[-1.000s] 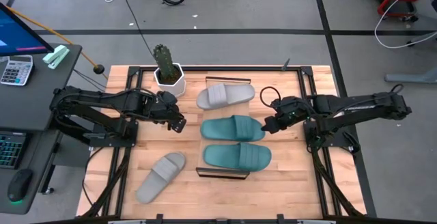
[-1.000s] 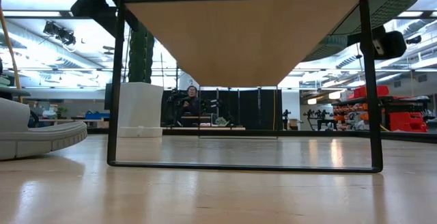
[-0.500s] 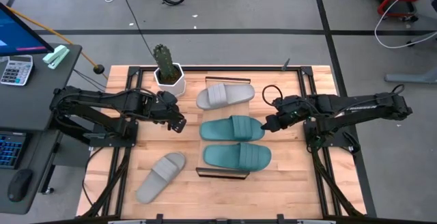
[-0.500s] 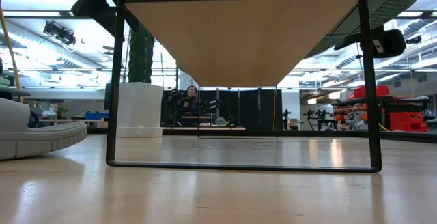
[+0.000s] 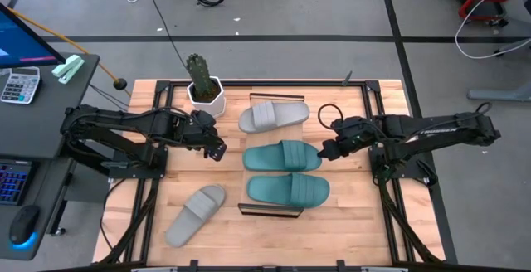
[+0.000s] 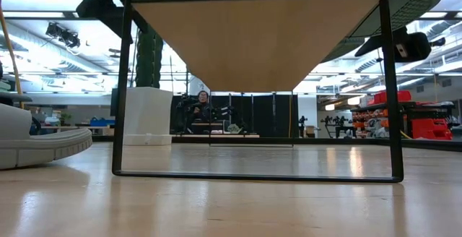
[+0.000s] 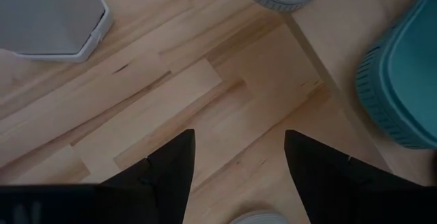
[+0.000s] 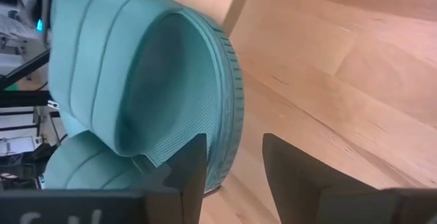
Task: Pick and place slides into the shelf
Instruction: Put the blue slipper on the shelf
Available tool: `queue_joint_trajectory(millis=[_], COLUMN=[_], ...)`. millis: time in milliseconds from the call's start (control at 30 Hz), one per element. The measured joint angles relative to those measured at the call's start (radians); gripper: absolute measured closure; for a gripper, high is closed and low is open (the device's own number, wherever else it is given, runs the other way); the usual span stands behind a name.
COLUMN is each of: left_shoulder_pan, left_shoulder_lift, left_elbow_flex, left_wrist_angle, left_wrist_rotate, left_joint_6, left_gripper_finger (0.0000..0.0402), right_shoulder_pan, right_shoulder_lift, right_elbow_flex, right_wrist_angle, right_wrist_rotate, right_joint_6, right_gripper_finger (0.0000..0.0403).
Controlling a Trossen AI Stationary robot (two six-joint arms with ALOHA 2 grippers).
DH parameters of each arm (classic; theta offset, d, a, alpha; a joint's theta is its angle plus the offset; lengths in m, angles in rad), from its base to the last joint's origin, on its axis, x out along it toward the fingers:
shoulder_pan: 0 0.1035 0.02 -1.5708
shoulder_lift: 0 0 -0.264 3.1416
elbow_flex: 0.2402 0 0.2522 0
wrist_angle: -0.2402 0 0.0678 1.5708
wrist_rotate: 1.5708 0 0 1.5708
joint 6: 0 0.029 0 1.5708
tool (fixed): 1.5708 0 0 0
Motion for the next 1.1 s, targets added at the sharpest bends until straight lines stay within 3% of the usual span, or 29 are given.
queue_joint_trajectory(millis=[400, 833, 1100], left_shoulder_pan=[0.000, 0.000, 0.000], left_shoulder_lift=[0.000, 0.000, 0.000], left_elbow_flex=[0.000, 0.000, 0.000], left_wrist_angle=[0.001, 0.007, 0.006], left_wrist_rotate=[-0.008, -0.008, -0.011], left_joint_6=[-0.001, 0.001, 0.002], left_gripper_finger=[0.0171, 0.0171, 0.0170], right_shoulder_pan=[0.000, 0.000, 0.000], right_shoulder_lift=[0.054, 0.054, 0.032], right_elbow_flex=[0.000, 0.000, -0.001], right_wrist_angle=[0.061, 0.072, 0.066], right_wrist_rotate=[-0.002, -0.001, -0.003], right_joint_6=[-0.003, -0.005, 0.010], right_gripper_finger=[0.0259, 0.0356, 0.0353])
